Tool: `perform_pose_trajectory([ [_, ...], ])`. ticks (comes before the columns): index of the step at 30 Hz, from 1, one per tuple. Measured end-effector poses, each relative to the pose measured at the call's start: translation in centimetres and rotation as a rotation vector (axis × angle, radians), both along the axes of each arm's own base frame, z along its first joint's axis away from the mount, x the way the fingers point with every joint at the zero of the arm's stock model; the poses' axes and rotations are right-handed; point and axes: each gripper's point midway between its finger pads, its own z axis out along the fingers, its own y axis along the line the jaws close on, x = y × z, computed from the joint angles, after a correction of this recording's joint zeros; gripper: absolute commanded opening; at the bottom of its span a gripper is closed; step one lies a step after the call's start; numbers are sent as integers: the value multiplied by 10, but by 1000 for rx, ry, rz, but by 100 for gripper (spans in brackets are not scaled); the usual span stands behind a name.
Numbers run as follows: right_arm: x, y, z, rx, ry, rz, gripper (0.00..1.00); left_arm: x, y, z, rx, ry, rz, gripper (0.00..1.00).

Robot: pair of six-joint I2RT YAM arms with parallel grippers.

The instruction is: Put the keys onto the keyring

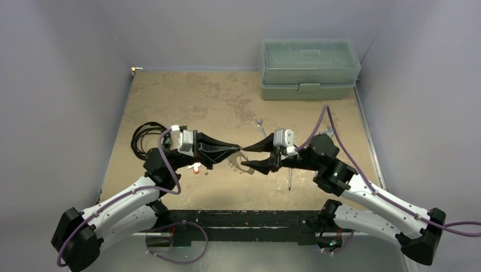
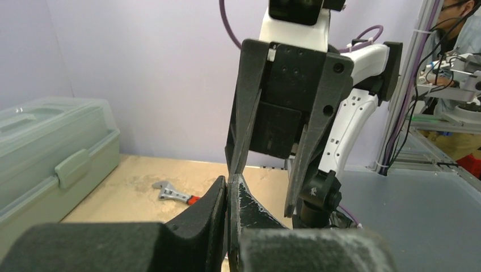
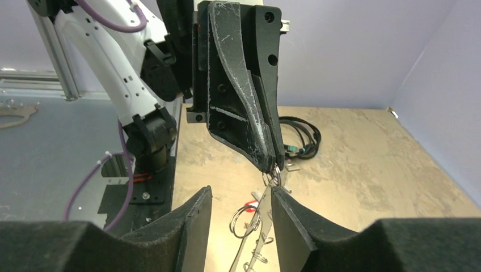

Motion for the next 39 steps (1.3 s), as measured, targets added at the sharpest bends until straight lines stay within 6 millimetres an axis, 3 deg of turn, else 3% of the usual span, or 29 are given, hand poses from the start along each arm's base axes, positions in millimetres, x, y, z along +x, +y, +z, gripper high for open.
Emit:
perform_pose_trajectory([
  [4,5,-7,0,-16,-24,-47,55,4,-3,-9,45,13,13,0],
  [13,44,-46,27,36,-197,-360,58,9,-7,-6,158,-9,28,0],
  [18,52,-56,9,-17,-307,-414,58,9,-8,-6,194,-4,20,0],
  [24,42,-52,-21,-81,-400,-342,59,11,-10,-6,221,41,15,0],
  [39,5,-33,-17,-69,-607,-139,52,15,-15,-4,278,175,-7,0],
])
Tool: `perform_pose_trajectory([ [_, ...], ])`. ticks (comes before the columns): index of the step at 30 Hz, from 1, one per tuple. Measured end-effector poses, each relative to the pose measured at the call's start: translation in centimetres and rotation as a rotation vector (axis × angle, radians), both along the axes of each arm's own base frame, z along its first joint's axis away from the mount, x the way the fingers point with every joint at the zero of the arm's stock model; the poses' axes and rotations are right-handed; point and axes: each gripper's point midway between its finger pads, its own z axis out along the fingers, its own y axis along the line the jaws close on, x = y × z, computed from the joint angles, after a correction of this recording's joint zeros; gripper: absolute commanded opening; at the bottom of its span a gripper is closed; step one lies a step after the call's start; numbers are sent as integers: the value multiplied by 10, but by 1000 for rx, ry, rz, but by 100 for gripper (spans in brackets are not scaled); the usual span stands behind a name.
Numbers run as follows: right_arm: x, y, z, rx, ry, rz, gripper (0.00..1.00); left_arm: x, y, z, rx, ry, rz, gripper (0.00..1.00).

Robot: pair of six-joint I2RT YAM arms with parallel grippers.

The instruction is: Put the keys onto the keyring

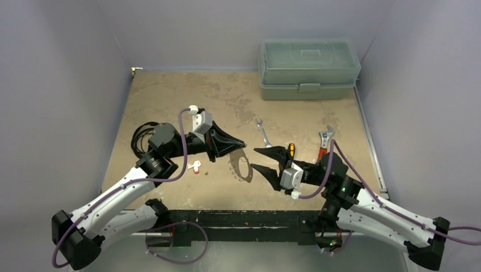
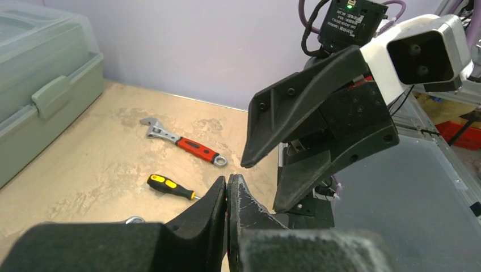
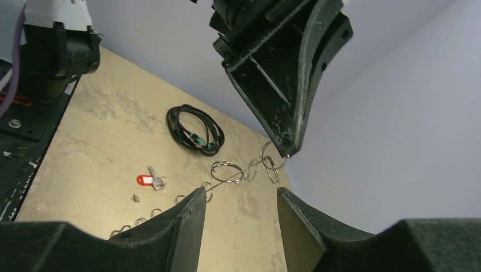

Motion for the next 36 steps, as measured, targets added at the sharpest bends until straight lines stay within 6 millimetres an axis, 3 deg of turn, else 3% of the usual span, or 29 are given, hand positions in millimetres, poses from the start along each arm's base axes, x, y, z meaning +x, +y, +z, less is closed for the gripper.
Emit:
perform_pose_trajectory([
  [11,-13,16,-14,-67,-57,55,49,1,-3,-8,14,80,-5,0],
  [22,-5,15,-16,-72,-42,-5,51,2,-3,-12,25,102,1,0],
  [31,6,9,0,79,132,-87,52,6,-3,-10,9,122,24,0],
  [36,11,16,-7,142,294,-98,55,11,-2,-6,-13,127,50,0],
])
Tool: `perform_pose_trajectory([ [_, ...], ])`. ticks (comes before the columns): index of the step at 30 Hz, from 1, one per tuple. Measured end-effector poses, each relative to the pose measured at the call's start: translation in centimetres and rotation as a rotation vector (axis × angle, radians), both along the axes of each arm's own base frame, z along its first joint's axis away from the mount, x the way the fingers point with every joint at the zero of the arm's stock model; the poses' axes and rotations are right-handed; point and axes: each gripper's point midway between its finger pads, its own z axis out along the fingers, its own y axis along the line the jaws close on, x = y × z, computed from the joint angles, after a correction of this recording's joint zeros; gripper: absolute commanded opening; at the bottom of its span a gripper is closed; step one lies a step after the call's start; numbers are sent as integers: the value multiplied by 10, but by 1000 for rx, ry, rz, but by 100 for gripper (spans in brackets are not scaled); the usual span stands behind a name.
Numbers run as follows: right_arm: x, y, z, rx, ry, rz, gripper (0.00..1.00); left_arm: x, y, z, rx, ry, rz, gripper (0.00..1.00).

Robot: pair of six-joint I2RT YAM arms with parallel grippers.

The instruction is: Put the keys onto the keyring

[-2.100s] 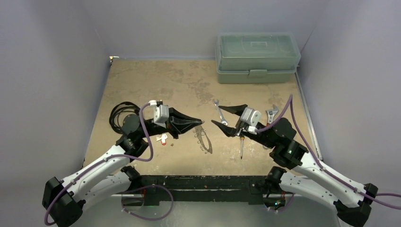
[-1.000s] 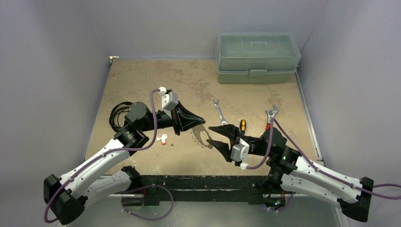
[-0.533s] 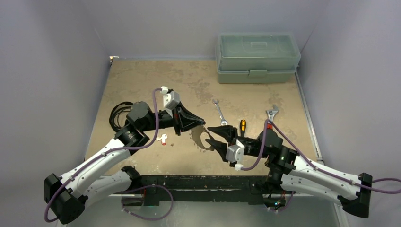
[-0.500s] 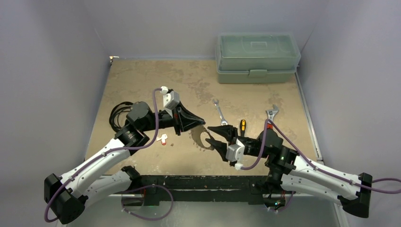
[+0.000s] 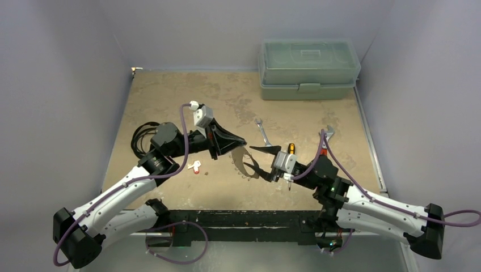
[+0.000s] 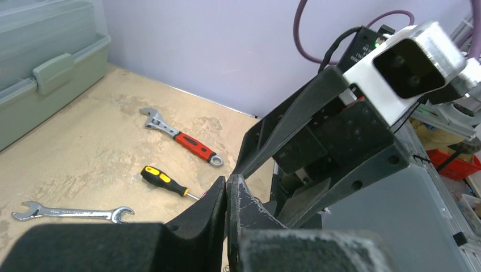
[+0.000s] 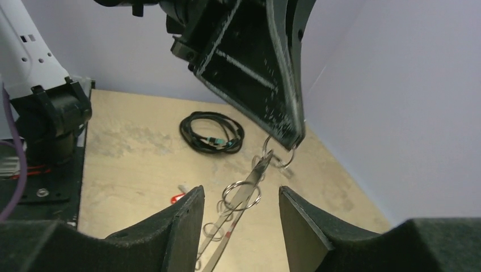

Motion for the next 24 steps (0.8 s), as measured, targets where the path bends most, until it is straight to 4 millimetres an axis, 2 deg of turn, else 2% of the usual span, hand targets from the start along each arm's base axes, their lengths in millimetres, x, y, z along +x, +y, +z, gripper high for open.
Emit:
perform_pose_trajectory([
  [6,-1,6,-23,23,158,9,56,3,0,7,-28,-3,19,0],
  [11,6,7,-24,78,223,-23,54,5,0,7,-38,-3,27,0],
  [19,19,5,-25,175,220,-83,29,4,0,7,-49,13,24,0],
  [24,21,8,-19,217,202,-77,27,4,0,8,-52,20,23,0],
])
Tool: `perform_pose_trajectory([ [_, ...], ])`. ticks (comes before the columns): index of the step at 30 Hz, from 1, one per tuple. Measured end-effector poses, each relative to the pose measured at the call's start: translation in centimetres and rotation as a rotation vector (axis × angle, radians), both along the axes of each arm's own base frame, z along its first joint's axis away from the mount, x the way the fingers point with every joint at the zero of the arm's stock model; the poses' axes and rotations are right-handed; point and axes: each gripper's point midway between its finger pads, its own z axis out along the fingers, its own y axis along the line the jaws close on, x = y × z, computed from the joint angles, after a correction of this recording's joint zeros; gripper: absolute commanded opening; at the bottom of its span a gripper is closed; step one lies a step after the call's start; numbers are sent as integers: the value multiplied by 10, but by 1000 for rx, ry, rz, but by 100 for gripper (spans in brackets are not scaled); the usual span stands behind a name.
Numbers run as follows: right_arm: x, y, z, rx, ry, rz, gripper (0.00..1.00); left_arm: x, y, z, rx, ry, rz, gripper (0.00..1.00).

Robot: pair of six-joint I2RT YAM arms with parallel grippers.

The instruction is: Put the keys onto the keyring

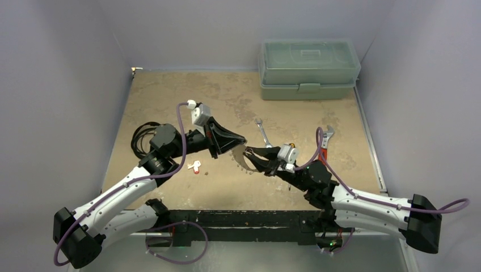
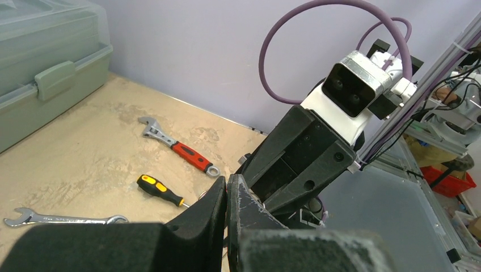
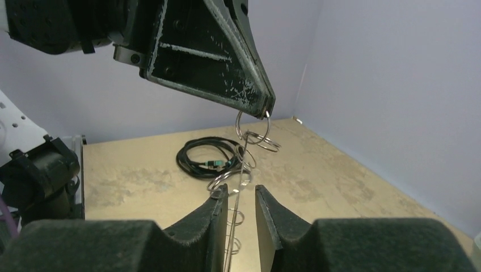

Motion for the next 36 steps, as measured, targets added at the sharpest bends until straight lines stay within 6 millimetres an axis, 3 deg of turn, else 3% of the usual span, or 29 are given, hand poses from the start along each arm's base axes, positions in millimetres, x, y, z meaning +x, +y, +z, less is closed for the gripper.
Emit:
perform_pose_trajectory([
  [10,-5,-8,25,112,-60,6,23,-1,0,-2,-4,19,-2,0],
  [17,-6,-3,22,104,-59,21,8,-1,0,-4,-5,24,-2,0],
  [25,-9,-1,23,110,-63,39,2,-3,2,-2,-7,20,-1,1],
  [30,-12,1,17,81,-58,60,0,0,5,-13,48,6,24,38],
  [35,-14,2,6,13,-56,70,0,6,9,-17,143,-32,59,64],
  [36,-13,3,4,-5,-52,68,0,7,11,-16,164,-47,66,65],
])
